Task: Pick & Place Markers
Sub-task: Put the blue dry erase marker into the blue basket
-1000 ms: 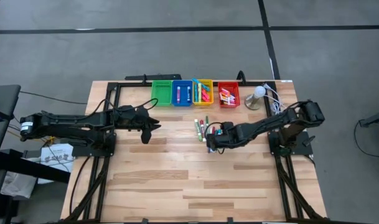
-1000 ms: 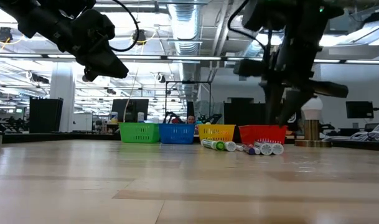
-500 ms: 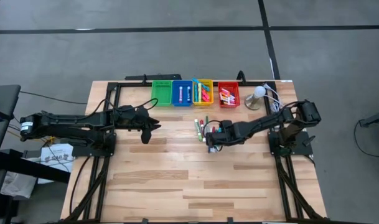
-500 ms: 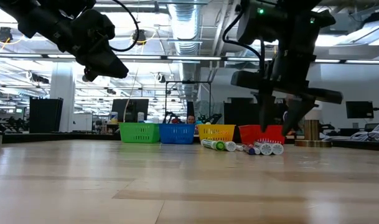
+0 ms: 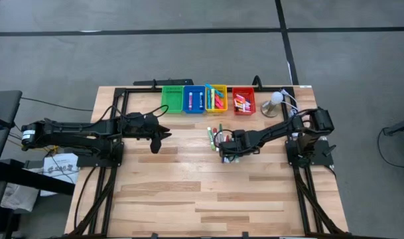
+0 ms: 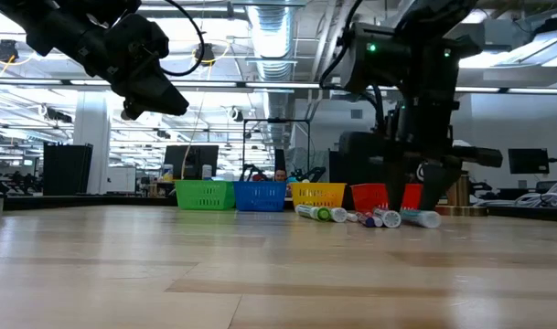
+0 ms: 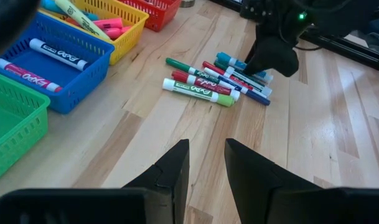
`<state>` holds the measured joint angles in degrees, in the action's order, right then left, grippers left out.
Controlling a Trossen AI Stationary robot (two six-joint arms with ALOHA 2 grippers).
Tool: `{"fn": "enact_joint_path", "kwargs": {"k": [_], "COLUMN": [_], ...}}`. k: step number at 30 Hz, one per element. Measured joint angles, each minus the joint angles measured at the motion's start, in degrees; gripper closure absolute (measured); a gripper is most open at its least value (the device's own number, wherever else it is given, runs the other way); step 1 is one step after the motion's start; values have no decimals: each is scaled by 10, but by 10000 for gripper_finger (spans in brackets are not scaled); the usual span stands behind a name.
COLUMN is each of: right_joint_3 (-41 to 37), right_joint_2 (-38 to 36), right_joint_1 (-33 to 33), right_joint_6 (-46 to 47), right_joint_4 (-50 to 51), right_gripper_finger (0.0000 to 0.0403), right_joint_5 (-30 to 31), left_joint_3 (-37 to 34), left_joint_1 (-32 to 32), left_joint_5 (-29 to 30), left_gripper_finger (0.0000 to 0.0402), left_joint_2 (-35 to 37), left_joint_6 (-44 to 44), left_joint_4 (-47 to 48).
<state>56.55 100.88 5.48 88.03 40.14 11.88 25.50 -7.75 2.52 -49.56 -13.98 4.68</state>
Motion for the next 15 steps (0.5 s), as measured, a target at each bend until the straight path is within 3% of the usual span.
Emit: {"fn": "enact_joint_path", "kwargs": {"k": [10,15], "right_joint_3": [1,1], "right_joint_2": [14,14], "right_joint_1": [0,-1], "right_joint_6": [3,-9], "right_joint_4": [5,14], "right_gripper_finger": [265,299], "right_joint_5": [-11,-14], "left_joint_3": [0,0], "left_joint_1": [0,0], "left_joint_5": [0,0], "left_gripper_finger": [300,300], "left_joint_2": [0,0], "left_joint_6": [0,0], "left_joint_4": [0,0]}}
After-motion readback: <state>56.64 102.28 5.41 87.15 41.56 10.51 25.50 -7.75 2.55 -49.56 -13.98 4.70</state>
